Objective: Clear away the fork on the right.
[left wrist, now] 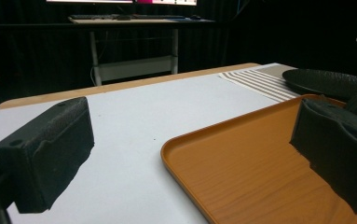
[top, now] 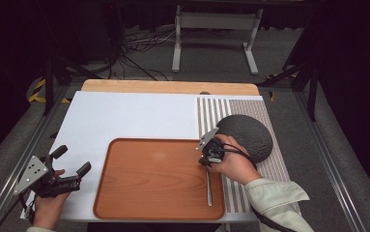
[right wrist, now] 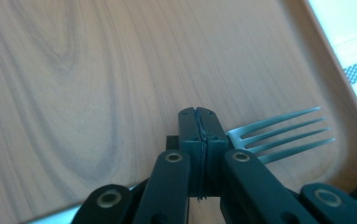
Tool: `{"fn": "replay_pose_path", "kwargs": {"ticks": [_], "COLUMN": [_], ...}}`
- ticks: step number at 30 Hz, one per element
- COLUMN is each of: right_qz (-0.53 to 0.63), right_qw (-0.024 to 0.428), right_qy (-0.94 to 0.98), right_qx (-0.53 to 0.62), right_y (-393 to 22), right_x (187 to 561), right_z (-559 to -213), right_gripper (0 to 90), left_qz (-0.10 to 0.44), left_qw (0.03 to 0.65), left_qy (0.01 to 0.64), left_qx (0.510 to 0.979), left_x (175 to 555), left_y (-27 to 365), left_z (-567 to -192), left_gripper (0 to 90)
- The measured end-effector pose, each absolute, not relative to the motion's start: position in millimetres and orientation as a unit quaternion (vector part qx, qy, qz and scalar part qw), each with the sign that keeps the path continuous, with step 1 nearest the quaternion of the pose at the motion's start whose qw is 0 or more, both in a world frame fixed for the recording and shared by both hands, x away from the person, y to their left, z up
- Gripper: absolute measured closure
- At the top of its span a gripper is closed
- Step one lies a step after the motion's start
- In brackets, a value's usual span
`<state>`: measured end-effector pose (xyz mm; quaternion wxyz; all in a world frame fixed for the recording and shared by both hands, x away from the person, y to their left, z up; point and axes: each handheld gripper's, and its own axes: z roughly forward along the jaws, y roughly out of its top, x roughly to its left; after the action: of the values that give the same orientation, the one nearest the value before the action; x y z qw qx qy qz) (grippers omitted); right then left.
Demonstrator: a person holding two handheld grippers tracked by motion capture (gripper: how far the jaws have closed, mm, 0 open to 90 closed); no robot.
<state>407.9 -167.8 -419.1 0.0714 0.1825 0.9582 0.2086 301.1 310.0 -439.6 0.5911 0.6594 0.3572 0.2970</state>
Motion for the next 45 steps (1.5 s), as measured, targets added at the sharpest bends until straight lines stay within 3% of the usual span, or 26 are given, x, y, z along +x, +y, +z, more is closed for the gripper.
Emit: {"fn": "replay_pose_path", "kwargs": {"ticks": [3, 8, 12, 18, 22, 45], "right_qz": [0.217, 0.239, 0.261, 0.315, 0.344, 0.484], "right_qw": [0.075, 0.079, 0.081, 0.092, 0.103, 0.19], "right_qy": [0.956, 0.949, 0.944, 0.927, 0.915, 0.829], "right_qx": [0.184, 0.188, 0.186, 0.182, 0.186, 0.208], "right_y": [-168.1, -168.0, -166.8, -163.4, -163.9, -226.8], "right_x": [407.4, 405.2, 402.9, 399.3, 396.0, 373.1], "right_z": [-415.0, -406.3, -399.9, -391.2, -384.4, -362.8], "right_gripper": [89.7, 79.2, 65.3, 28.7, 20.7, 13.1], "left_qz": [0.297, 0.297, 0.296, 0.297, 0.298, 0.296], "left_qw": [0.591, 0.591, 0.591, 0.591, 0.592, 0.592], "left_qy": [0.357, 0.357, 0.357, 0.357, 0.358, 0.36], "left_qx": [0.66, 0.659, 0.659, 0.659, 0.658, 0.658], "left_x": [301.1, 301.1, 301.0, 300.7, 300.7, 300.9], "left_y": [310.2, 309.8, 309.4, 310.0, 310.4, 310.4], "left_z": [-439.5, -439.3, -439.4, -438.9, -438.8, -439.2], "left_gripper": [0.2, 0.2, 0.1, 0.1, 0.1, 0.1]}}
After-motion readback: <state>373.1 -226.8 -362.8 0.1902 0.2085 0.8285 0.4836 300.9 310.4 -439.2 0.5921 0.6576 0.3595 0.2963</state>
